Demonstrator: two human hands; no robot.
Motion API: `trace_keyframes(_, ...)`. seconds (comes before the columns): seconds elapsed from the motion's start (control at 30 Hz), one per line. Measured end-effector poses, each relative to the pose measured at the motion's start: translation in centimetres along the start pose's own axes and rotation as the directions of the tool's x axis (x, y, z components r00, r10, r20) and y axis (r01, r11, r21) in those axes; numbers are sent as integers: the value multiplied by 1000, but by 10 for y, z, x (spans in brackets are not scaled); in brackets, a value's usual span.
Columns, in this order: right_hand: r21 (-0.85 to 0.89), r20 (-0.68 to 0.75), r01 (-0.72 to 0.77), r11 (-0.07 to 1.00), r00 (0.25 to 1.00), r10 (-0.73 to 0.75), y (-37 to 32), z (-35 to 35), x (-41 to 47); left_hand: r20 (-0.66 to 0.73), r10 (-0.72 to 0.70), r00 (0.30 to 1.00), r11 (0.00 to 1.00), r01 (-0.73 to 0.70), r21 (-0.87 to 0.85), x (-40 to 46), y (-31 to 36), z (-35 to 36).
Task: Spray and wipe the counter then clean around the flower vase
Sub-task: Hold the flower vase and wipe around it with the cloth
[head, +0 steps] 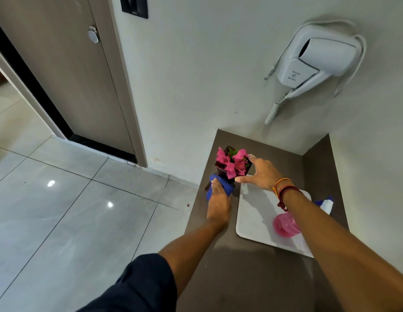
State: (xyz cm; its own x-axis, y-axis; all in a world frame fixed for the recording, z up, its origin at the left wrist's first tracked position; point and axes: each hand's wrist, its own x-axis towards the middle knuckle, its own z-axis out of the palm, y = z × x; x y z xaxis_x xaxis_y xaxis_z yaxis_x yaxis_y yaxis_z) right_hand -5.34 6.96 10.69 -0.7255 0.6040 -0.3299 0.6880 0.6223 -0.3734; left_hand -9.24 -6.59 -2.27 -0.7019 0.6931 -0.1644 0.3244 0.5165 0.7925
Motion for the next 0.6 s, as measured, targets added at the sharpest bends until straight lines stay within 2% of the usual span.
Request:
trace_keyframes(0.1,21,8,-6,1000,1000,6,1,0,1,-2,40,999,976,-38,212,-1,-7,19)
trace_keyframes(0.2,19,10,-7,1000,1000,7,5,1,4,108,90,990,884,-129,450,-4,-30,34)
trace_keyframes(0.3,24,20,1,1000,1000,-1,10,3,7,249,101,963,770,-234,593,-7,-50,41)
trace_keyframes(0.43,30,21,9,1000,1000,-9,11,5,9,426,120,897,668,-390,633,-5,-59,25)
trace_keyframes(0.53,34,71,3,999,997,-6,10,6,7,479,114,870,703,-411,580,0,-50,6)
trace_keyframes(0.6,155,112,-29,988,994,11,13,8,1,504,123,855,761,-407,505,0,-45,-7)
